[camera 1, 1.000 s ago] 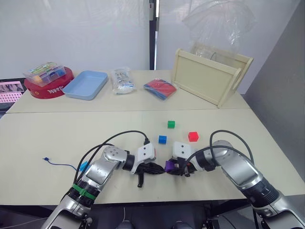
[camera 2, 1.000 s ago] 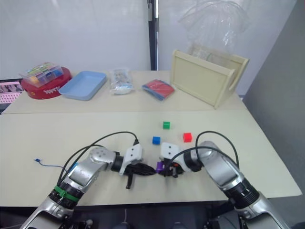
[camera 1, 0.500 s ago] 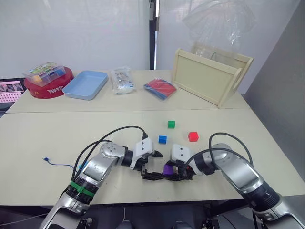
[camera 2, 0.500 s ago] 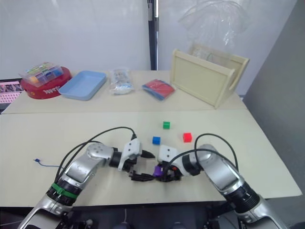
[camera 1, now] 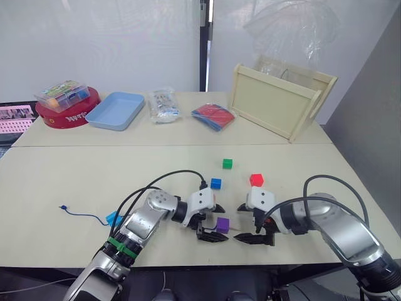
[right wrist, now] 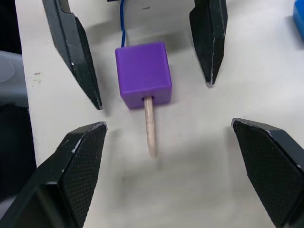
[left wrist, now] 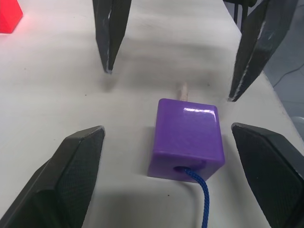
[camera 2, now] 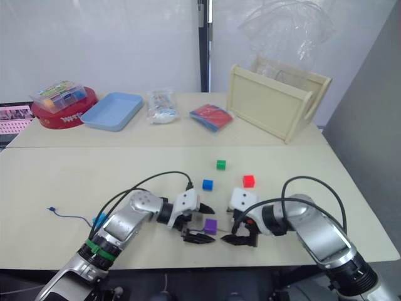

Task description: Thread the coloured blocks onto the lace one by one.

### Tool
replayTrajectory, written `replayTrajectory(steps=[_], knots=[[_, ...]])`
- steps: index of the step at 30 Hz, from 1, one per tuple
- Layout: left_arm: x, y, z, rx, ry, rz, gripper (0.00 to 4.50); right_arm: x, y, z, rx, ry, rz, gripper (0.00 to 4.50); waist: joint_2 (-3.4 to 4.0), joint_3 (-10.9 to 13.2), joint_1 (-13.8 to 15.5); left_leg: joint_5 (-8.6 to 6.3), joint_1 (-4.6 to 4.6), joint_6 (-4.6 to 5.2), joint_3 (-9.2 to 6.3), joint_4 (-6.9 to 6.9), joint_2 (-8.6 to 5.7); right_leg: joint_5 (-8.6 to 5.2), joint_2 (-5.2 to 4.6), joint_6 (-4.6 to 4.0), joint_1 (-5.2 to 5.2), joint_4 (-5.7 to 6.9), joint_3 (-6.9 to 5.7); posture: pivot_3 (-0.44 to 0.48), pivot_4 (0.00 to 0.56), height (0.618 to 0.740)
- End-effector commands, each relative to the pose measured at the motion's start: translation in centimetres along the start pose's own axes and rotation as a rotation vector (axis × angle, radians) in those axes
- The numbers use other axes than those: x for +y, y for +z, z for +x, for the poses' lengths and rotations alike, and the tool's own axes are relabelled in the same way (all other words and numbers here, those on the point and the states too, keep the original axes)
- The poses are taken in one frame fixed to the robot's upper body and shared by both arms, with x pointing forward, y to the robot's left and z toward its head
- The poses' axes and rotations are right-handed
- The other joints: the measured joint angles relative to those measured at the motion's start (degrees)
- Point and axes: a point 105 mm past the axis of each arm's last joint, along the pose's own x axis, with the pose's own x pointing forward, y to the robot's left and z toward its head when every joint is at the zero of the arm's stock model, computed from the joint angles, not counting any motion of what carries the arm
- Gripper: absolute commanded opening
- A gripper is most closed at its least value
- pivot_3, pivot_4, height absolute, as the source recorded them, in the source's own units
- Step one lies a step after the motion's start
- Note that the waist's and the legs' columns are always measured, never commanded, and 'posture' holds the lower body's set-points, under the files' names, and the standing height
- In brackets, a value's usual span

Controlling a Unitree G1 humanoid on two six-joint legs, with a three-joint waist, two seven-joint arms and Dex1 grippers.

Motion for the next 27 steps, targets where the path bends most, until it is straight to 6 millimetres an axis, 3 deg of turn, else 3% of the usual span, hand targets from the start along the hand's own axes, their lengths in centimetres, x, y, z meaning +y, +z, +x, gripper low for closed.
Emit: replayTrajectory(steps=[1,7,8,14,27], knots=[[-0.1,0.9,0.7,-0.018,-0.020,0.043,3.43,0.1,0.2,-0.5,-0.020,-0.034,-0.016,4.50,0.00,0.0,0.2,0.00,-0.02,0.00,0.00,0.00,-0.01,0.00,0.00,0.00,0.00,-0.01,0.00,0.000,0.150,0.740],[-0.3,0.6,0.6,-0.009,-0.031,0.043,1.40,0.2,-0.9,0.2,-0.021,-0.056,-0.005,4.50,0.00,0.0,0.0,0.00,-0.01,0.00,0.00,0.01,-0.01,0.00,-0.01,0.00,0.00,-0.01,0.00,0.000,0.150,0.740],[-0.3,0.5,0.5,-0.008,-0.032,0.042,1.22,0.2,-1.0,0.2,-0.022,-0.058,-0.005,4.50,0.00,0.0,0.0,0.00,0.00,0.00,0.00,0.01,-0.01,0.00,-0.01,0.00,0.00,-0.01,0.01,0.000,0.150,0.740],[-0.3,0.3,0.1,-0.003,-0.030,0.036,1.22,0.1,-1.4,0.5,-0.036,-0.050,0.001,4.50,0.00,0.0,0.0,0.00,-0.01,0.00,0.00,0.01,-0.01,0.00,-0.01,0.00,0.00,-0.01,0.00,0.000,0.150,0.740],[-0.3,0.3,0.0,-0.004,-0.024,0.030,1.22,0.0,-1.7,1.4,-0.056,-0.049,-0.001,0.26,-0.01,0.0,0.0,0.00,0.02,0.00,0.01,0.01,0.00,0.00,0.00,0.00,0.01,0.00,0.01,0.000,0.150,0.740]])
